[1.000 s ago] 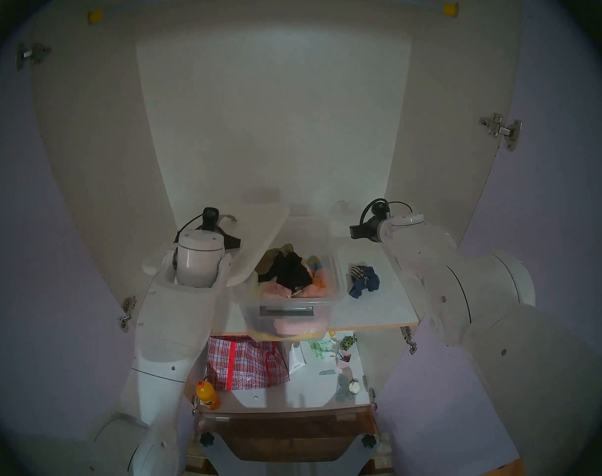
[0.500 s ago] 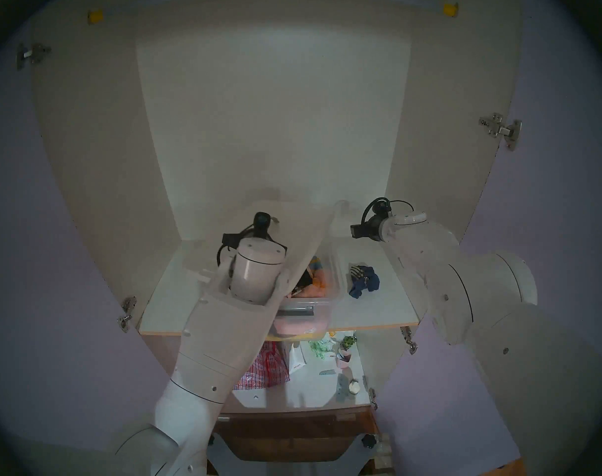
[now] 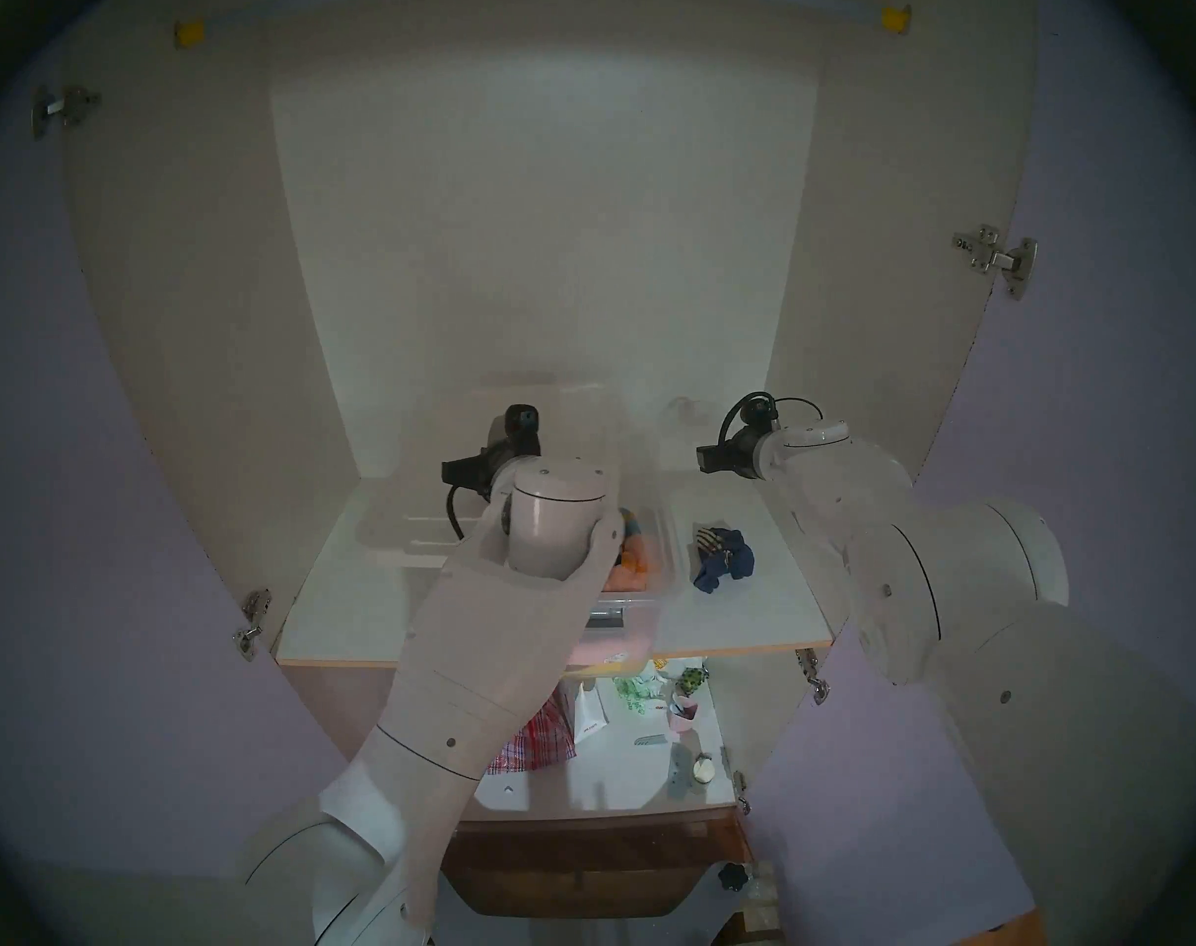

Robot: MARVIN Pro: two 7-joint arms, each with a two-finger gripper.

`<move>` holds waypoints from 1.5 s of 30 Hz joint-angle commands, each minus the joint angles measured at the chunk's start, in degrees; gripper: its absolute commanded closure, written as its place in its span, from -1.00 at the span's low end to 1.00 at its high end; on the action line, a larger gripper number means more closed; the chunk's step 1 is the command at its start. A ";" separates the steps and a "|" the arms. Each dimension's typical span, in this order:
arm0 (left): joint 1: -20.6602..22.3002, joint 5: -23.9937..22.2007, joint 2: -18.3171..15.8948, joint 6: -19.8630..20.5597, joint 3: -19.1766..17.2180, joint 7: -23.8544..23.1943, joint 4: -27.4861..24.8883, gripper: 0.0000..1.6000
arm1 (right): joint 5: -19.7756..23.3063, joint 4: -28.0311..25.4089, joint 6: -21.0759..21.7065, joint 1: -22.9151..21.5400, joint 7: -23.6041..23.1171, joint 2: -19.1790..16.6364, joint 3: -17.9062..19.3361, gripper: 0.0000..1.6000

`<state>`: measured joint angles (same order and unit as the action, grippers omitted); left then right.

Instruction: Take clothing out of the storage bin and put the lid back on the bin

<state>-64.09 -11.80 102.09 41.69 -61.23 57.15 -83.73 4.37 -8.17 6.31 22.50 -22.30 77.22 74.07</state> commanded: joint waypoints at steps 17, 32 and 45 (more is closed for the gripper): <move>4.67 -11.69 1.19 -17.04 19.35 24.60 11.55 1.00 | 0.09 -0.99 -1.31 -2.08 0.13 0.04 0.29 -1.00; 17.51 -16.95 0.13 -19.43 18.70 18.06 26.16 1.00 | 0.07 -1.00 -1.25 -2.07 0.12 0.04 0.31 -1.00; 20.90 -20.19 6.62 -23.73 18.16 12.92 42.23 1.00 | 0.04 -0.95 -1.31 -2.09 0.14 0.05 0.34 -1.00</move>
<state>-45.38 -31.18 107.03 20.71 -41.68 71.35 -41.11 4.34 -8.00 6.09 22.41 -22.33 77.14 74.29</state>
